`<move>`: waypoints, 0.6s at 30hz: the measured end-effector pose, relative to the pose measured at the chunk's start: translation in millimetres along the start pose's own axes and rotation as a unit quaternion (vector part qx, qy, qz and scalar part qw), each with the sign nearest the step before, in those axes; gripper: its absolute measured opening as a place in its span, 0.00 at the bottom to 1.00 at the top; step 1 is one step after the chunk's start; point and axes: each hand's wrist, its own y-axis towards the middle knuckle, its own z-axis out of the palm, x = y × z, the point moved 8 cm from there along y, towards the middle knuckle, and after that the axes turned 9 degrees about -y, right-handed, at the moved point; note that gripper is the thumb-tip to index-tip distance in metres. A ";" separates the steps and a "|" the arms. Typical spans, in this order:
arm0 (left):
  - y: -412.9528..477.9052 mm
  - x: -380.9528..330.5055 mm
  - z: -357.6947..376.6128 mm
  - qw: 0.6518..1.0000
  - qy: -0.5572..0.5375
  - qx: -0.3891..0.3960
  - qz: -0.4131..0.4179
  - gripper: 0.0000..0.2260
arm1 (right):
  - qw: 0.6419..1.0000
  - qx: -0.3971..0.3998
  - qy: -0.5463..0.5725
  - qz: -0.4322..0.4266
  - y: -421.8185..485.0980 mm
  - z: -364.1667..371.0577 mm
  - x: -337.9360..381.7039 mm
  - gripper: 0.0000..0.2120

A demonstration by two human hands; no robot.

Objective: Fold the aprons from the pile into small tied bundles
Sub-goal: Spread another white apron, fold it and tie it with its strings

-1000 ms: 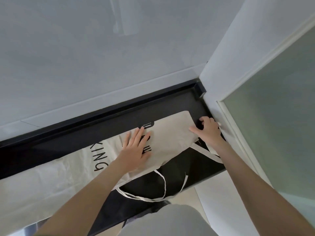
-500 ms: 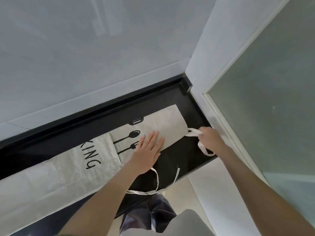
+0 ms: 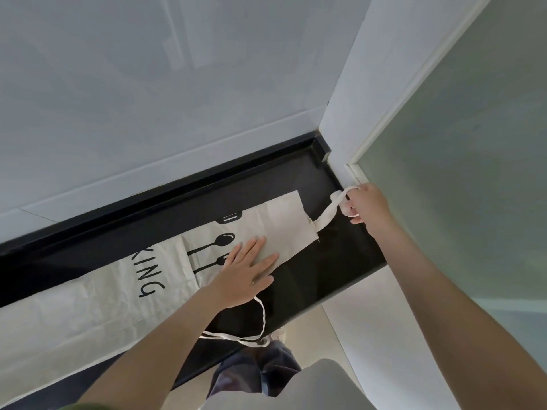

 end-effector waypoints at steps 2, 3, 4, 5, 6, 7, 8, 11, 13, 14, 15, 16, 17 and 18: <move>1.8 -7.4 -12.4 0.999 -0.027 -0.019 0.002 0.26 | 0.996 0.039 0.078 0.018 -1.1 8.5 -4.3 0.15; 3.6 -14.0 -22.7 0.998 -0.023 -0.061 0.014 0.20 | 0.989 0.081 0.120 0.040 -4.3 19.5 -8.5 0.18; 8.0 -19.1 -25.2 0.997 -0.004 -0.074 0.026 0.17 | 0.979 0.125 0.145 0.066 -10.4 32.2 -13.8 0.20; 14.8 -23.1 -25.5 0.996 0.022 -0.076 0.033 0.22 | 0.971 0.157 0.156 0.091 -16.1 43.8 -19.2 0.21; 24.4 -26.1 -25.2 0.995 0.038 -0.082 0.041 0.29 | 0.968 0.172 0.149 0.106 -18.8 51.8 -22.9 0.22; 33.4 -29.5 -26.4 0.994 0.048 -0.091 0.041 0.33 | 0.967 0.175 0.146 0.115 -20.6 55.9 -27.0 0.21; 42.8 -36.0 -28.9 0.993 0.051 -0.094 0.044 0.34 | 0.965 0.171 0.157 0.119 -21.1 57.5 -29.1 0.21; 64.9 -48.2 -26.1 0.996 0.043 -0.068 0.028 0.29 | 0.927 0.204 0.293 0.114 -19.8 64.1 -25.2 0.18; 73.6 -45.7 -17.1 0.998 0.047 -0.050 0.009 0.28 | 0.916 0.164 0.363 0.058 -15.6 51.7 -18.3 0.10; 76.3 -43.2 -13.1 0.997 0.054 -0.049 0.000 0.27 | 0.926 0.106 0.361 0.003 -11.1 37.1 -14.5 0.06; 78.0 -40.3 -8.4 0.998 0.056 -0.039 -0.008 0.27 | 0.935 0.037 0.350 -0.046 -7.2 21.3 -11.6 0.09; 79.2 -36.6 -2.7 0.998 0.062 -0.024 -0.019 0.27 | 0.936 -0.025 0.343 -0.075 -5.7 6.2 -10.7 0.12; 80.3 -33.5 2.1 0.998 0.061 -0.011 -0.026 0.27 | 0.939 -0.074 0.325 -0.087 -5.3 -6.1 -10.1 0.14; 81.0 -31.4 6.8 0.998 0.053 -0.003 -0.025 0.26 | 0.947 -0.117 0.284 -0.098 -3.4 -16.1 -10.7 0.18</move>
